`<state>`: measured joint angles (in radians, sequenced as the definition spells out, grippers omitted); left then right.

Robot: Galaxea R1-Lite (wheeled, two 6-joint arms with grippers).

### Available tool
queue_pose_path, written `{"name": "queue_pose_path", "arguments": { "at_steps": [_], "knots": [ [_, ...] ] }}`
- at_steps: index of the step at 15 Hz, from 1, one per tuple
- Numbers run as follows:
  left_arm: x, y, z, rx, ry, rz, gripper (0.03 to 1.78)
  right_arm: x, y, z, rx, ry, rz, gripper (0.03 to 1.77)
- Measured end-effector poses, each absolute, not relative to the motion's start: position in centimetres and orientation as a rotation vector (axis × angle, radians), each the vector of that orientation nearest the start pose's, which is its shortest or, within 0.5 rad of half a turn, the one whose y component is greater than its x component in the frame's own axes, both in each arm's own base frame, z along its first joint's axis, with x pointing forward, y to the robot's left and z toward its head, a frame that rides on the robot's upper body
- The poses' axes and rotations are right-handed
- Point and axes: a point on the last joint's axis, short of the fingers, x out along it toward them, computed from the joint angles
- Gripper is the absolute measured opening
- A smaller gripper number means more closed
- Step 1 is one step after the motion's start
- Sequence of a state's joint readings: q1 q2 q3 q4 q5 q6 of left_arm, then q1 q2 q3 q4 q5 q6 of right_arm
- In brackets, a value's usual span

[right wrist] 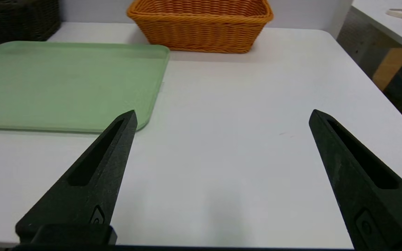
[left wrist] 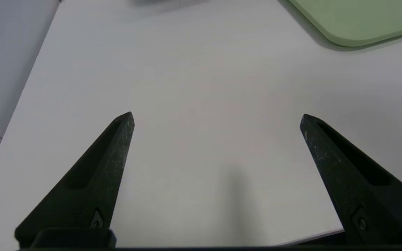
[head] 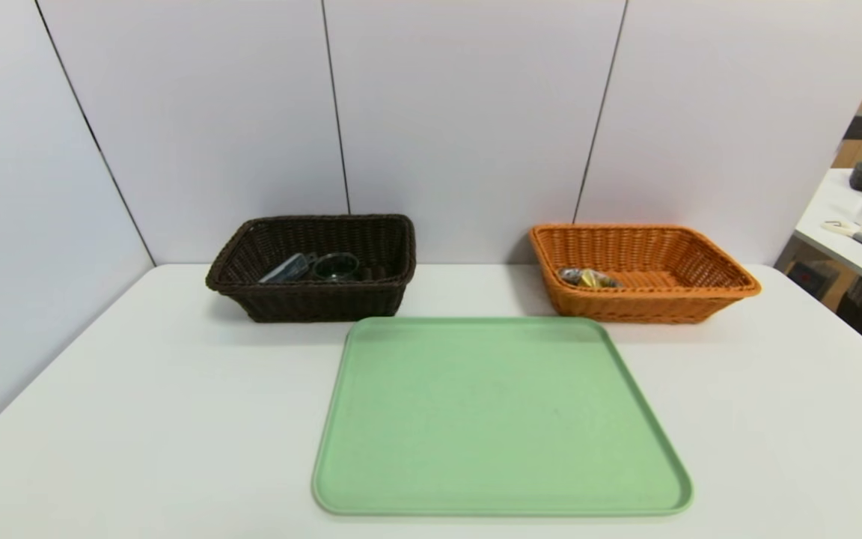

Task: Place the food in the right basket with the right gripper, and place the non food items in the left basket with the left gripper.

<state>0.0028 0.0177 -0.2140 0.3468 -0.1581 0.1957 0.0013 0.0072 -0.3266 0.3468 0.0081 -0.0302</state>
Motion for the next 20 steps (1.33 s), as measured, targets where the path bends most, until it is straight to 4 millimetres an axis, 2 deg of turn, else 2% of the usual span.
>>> {"name": "queue_pose_path", "arguments": {
  "at_steps": [3, 9, 11, 15, 20],
  "knots": [
    [-3.4, -0.3, 9.1, 0.191, 0.058, -0.147, 1.69, -4.1, -0.1, 11.2, -0.073, -0.034, -0.023, 1.70],
    [-3.3, -0.3, 8.7, 0.182, 0.066, -0.144, 1.69, -2.6, 0.0, 8.7, -0.126, -0.044, -0.014, 1.70],
    [-3.0, -0.2, 8.0, 0.190, 0.082, -0.104, 1.69, -2.5, 0.0, 8.3, -0.121, -0.026, -0.005, 1.70],
    [-2.4, -0.1, 7.8, 0.174, -0.011, -0.056, 1.69, -2.3, 0.1, 7.6, -0.075, 0.002, 0.029, 1.70],
    [-2.3, 0.0, 7.5, 0.024, 0.006, -0.004, 1.69, -2.3, 0.1, 7.6, -0.069, -0.003, 0.028, 1.70]
  ]
}}
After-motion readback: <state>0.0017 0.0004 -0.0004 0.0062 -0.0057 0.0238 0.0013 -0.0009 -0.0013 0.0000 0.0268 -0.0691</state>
